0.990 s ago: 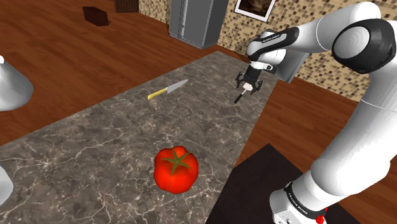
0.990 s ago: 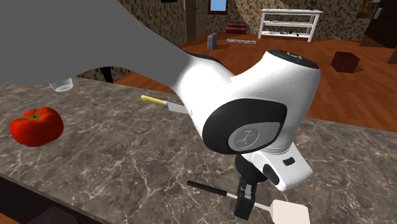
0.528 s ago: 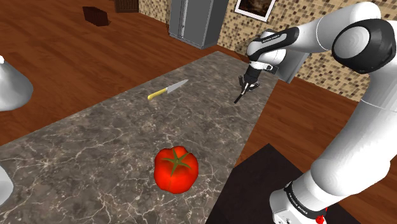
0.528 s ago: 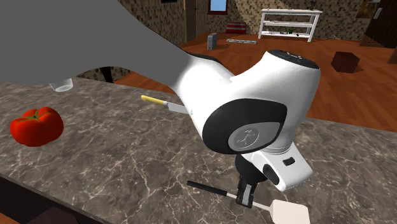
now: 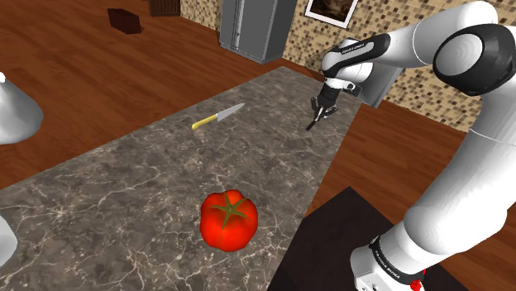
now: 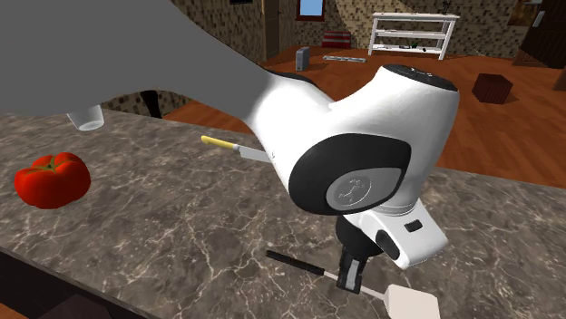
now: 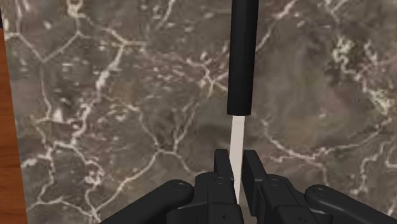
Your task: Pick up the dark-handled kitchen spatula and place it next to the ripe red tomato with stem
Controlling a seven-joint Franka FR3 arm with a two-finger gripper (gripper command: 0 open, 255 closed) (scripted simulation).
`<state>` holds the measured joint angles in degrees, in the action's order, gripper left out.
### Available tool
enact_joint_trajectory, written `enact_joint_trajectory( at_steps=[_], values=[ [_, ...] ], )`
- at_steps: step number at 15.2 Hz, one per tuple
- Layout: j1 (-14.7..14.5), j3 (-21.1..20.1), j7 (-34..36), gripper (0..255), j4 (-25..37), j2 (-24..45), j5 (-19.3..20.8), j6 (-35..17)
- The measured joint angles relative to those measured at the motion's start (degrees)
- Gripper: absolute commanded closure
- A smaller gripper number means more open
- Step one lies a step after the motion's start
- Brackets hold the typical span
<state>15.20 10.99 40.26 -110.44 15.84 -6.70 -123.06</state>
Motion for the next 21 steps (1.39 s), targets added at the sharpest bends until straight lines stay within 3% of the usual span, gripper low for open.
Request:
enact_joint_trajectory(
  at_steps=[21],
  values=[
    [-0.3, 0.4, 1.8, 255, 8.8, -5.7, 1.8, 14.3]
  ],
)
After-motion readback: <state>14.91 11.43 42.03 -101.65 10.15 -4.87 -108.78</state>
